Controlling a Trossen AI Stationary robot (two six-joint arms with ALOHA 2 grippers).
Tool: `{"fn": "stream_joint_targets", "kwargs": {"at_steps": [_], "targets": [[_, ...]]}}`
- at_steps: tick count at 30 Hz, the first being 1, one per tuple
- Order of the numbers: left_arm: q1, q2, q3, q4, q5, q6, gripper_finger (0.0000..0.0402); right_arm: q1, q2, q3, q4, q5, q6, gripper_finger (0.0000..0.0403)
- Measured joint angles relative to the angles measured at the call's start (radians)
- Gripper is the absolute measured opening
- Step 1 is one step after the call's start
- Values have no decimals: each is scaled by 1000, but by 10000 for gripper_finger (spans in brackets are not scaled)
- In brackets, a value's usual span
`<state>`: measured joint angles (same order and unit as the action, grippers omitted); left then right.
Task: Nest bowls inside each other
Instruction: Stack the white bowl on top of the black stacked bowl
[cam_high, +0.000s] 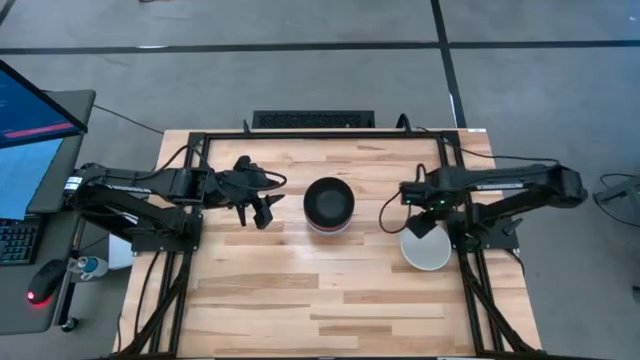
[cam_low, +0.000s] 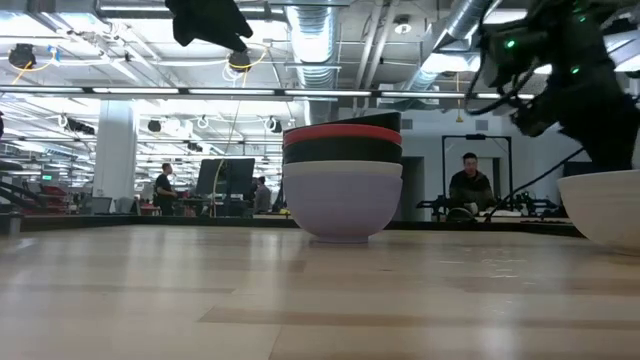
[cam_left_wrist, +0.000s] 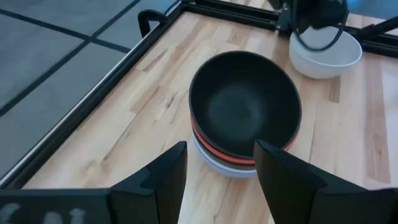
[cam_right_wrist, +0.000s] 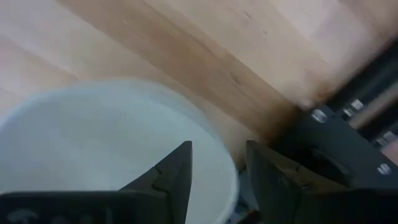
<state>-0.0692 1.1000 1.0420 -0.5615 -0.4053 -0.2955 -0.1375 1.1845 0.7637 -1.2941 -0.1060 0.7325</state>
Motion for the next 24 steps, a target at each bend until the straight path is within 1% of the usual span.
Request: {"fn": "stream_joint_targets", "kwargs": {"at_steps": [5, 9, 14, 16, 19, 21, 23, 24], "targets": [[0, 0, 0, -11, 0, 2, 179, 0, 82, -1, 106, -45, -22, 173], [0, 0, 0, -43, -1, 3, 179, 1, 144, 0, 138, -65, -29, 173], [0, 0, 0, -96, -1, 4, 179, 39, 219, 0, 177, -106, -49, 171], [0, 0, 0, -118, -2, 5, 179, 55, 246, 0, 203, -111, -35, 163], [0, 0, 0, -137, -2, 21, 179, 70, 268, 0, 252, -114, 2, 127], [0, 0, 0, -144, -3, 28, 179, 73, 266, 0, 280, -123, 23, 86], [2, 0, 0, -149, -3, 29, 179, 68, 249, 12, 290, -138, 37, 37], [3, 0, 0, -153, -4, 30, 179, 63, 235, 24, 290, -140, 39, 20]]}}
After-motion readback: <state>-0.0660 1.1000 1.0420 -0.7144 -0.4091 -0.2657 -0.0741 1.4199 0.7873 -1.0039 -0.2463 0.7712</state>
